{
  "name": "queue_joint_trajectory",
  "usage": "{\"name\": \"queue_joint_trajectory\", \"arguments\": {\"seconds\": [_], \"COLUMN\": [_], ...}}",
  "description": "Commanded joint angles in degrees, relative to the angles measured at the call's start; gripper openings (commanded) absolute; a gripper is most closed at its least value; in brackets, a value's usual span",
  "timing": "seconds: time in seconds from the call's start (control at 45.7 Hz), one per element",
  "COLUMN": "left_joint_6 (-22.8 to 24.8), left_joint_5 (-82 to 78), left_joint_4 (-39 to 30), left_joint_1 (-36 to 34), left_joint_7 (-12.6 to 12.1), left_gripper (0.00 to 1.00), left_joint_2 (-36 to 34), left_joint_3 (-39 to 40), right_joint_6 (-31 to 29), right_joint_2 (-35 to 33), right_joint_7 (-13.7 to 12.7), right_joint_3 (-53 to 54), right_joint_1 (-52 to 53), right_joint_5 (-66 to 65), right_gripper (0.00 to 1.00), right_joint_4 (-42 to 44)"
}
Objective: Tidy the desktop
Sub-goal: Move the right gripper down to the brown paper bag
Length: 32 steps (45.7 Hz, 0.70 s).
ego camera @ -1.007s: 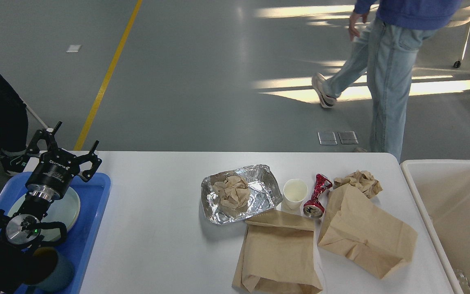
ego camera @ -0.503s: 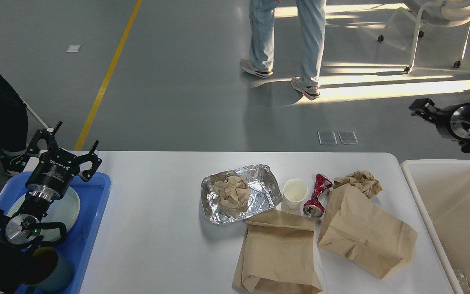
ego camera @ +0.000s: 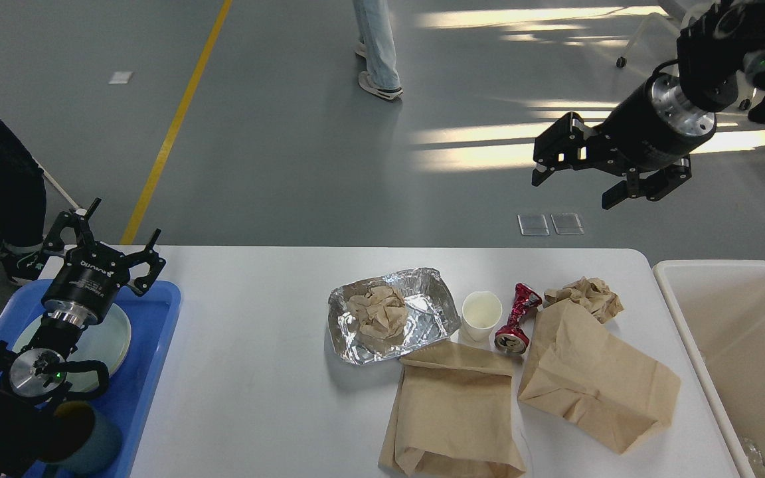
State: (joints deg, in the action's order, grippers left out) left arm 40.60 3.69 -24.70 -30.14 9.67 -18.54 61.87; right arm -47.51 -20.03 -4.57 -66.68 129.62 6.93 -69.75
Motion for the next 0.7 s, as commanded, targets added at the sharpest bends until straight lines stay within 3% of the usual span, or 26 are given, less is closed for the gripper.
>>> {"name": "queue_joint_trajectory", "arguments": {"seconds": [0.0, 0.175, 0.438, 0.547, 0.678], "left_joint_6": [0.0, 0.0, 0.0, 0.0, 0.0], "left_joint_5": [0.0, 0.0, 0.0, 0.0, 0.0], "left_joint_4": [0.0, 0.0, 0.0, 0.0, 0.0], "left_joint_1": [0.0, 0.0, 0.0, 0.0, 0.0], "left_joint_7": [0.0, 0.0, 0.0, 0.0, 0.0], "left_gripper": [0.96, 0.96, 0.96, 0.96, 0.96], "left_joint_2": [0.0, 0.0, 0.0, 0.0, 0.0], "left_joint_3": [0.0, 0.0, 0.0, 0.0, 0.0], "right_joint_6": [-4.1, 1.4, 25.3, 29.1, 29.4], "right_joint_2": [-0.6, -0.3, 1.0, 3.8, 5.2], "right_joint_7": [-0.1, -0.1, -0.3, -0.3, -0.3], "right_joint_3": [-0.6, -1.1, -0.7, -0.5, 0.0], "right_joint_1": [5.4, -5.7, -29.8, -34.3, -36.2], "right_joint_5": [0.0, 0.0, -0.5, -0.9, -0.9], "right_gripper": [1.00, 1.00, 1.00, 1.00, 1.00], "right_joint_4": [-2.0, -0.8, -0.1, 2.1, 4.7]}}
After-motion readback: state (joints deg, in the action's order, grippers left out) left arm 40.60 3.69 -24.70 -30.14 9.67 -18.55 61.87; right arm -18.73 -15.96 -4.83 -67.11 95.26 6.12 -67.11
